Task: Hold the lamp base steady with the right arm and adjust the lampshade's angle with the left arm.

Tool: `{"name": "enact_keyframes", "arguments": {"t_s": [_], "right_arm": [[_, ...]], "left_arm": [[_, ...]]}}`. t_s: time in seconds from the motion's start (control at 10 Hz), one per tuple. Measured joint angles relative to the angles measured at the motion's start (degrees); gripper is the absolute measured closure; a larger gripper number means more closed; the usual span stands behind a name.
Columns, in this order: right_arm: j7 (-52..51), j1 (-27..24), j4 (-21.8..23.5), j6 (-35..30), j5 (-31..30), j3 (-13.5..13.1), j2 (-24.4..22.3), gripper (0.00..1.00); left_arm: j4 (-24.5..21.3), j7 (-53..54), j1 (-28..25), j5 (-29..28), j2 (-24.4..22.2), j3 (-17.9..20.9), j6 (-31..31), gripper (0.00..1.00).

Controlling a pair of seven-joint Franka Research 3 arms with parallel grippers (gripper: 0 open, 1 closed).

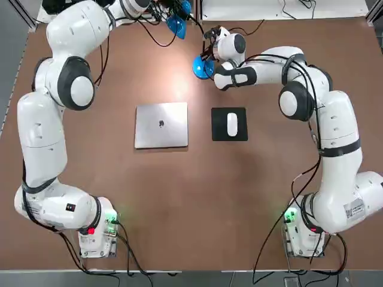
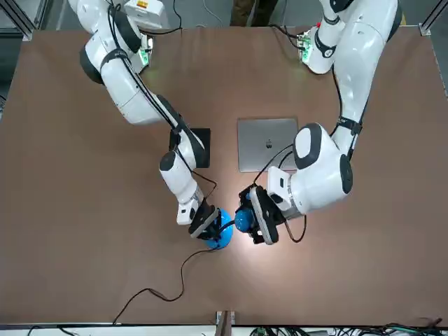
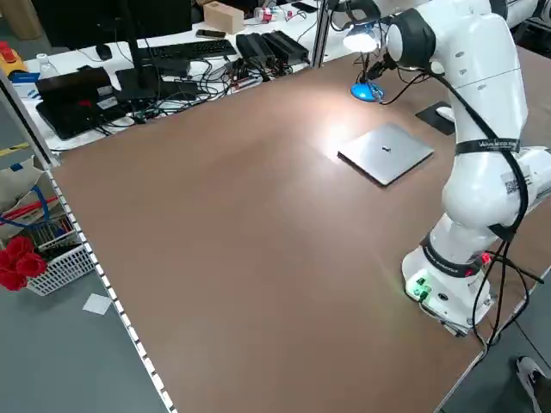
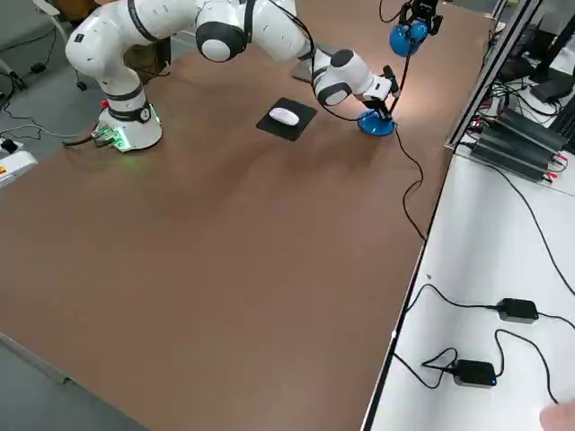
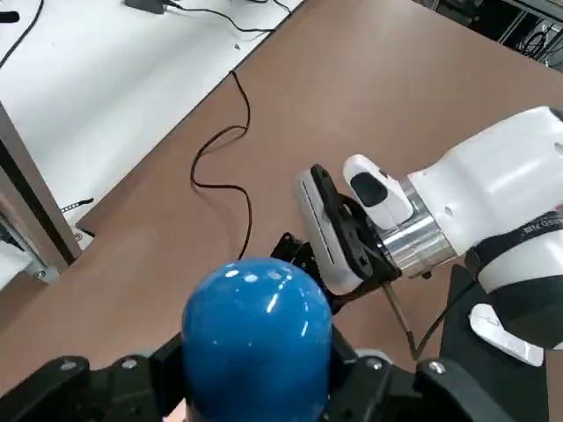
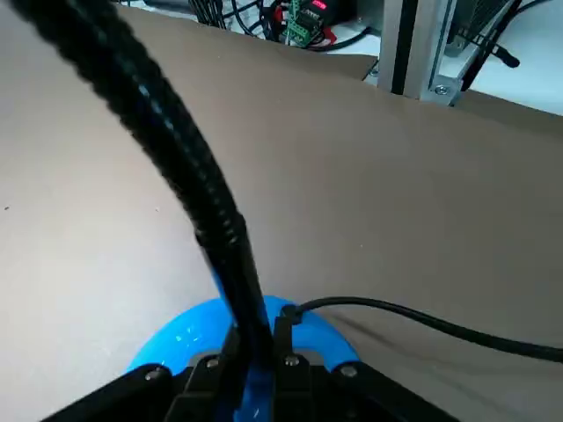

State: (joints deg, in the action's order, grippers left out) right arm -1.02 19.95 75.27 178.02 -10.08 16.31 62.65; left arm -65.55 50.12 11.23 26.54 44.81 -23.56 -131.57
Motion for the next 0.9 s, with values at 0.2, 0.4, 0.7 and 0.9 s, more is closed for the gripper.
{"name": "enact_keyframes", "arguments": {"t_s": [0.2, 0.4, 0.7, 0.9], "right_arm": [[0.0, 0.0, 0.0, 0.0, 0.0, 0.0, 0.0, 0.85], [0.0, 0.01, 0.0, 0.01, 0.0, 0.0, 0.0, 0.85], [0.0, 0.02, 0.0, 0.02, -0.02, -0.01, 0.0, 0.85], [0.0, 0.02, 0.0, 0.02, -0.05, -0.02, 0.0, 0.85]], "left_arm": [[0.0, -3.02, 0.0, 0.0, 0.0, -0.01, 0.0, 0.47], [0.06, -6.01, 0.05, 0.0, -0.03, -0.08, 0.21, 0.47], [0.11, -10.41, 0.19, 0.0, -0.09, -0.08, 0.31, 0.47], [0.11, -12.95, 0.35, 0.0, -0.16, -0.08, 0.31, 0.47]]}}
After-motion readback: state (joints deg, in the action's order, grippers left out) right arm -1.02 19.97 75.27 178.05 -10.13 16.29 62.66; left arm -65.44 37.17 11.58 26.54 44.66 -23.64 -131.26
